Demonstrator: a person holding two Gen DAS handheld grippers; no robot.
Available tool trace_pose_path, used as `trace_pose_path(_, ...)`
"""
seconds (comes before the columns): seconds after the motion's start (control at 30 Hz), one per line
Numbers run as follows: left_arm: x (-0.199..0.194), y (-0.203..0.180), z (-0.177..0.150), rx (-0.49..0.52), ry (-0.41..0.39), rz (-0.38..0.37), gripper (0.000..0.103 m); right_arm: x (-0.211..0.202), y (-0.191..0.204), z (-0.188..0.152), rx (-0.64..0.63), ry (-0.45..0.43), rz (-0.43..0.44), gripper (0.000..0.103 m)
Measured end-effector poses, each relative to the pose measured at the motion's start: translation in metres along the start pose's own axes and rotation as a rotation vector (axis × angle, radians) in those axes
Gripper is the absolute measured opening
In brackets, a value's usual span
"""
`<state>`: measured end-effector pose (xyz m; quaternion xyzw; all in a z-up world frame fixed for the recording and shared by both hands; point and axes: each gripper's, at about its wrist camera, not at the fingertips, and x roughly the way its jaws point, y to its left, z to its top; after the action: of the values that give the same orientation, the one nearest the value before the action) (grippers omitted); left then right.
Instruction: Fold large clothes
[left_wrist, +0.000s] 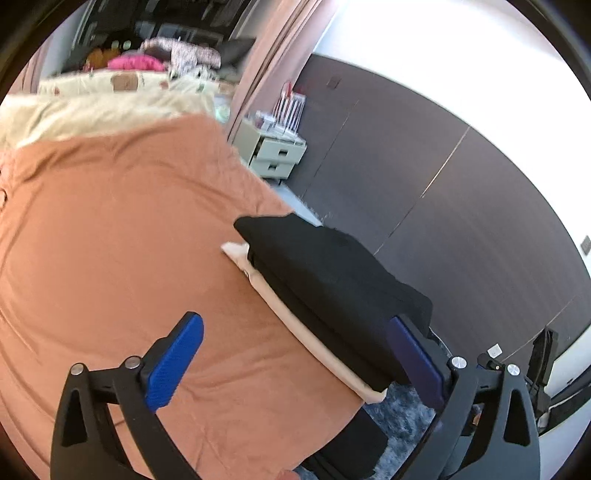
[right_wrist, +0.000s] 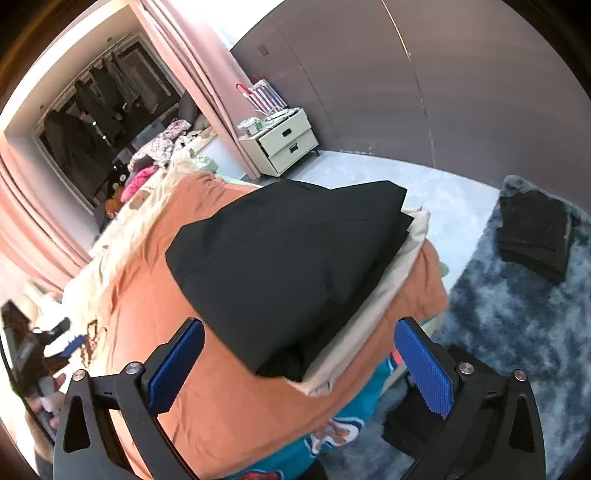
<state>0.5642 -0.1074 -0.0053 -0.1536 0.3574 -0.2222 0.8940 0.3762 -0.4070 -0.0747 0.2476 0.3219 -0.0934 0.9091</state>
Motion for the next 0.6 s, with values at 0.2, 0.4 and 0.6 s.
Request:
trace_pose_path(0.2,-0.052,-0.005,-0.014,0.056,-0.049,0.013,0.102,-0.038,0.031,-0.014,-0.069,-0.037,-0.009,0.103)
trace_pose_path(0.4,-0.096,-0.005,-0.034,0.082,-0.094,0.043,0.102,-0.067,0.052,-0.032,-0.126,-0.066,0.014,0.103)
trace_pose_path(0.6,-0.142,0.001,-0.064,0.073,-0.148,0.067,0.102,-0.091,0.072,-0.054,-0.172,-0.082,0.037,0.103)
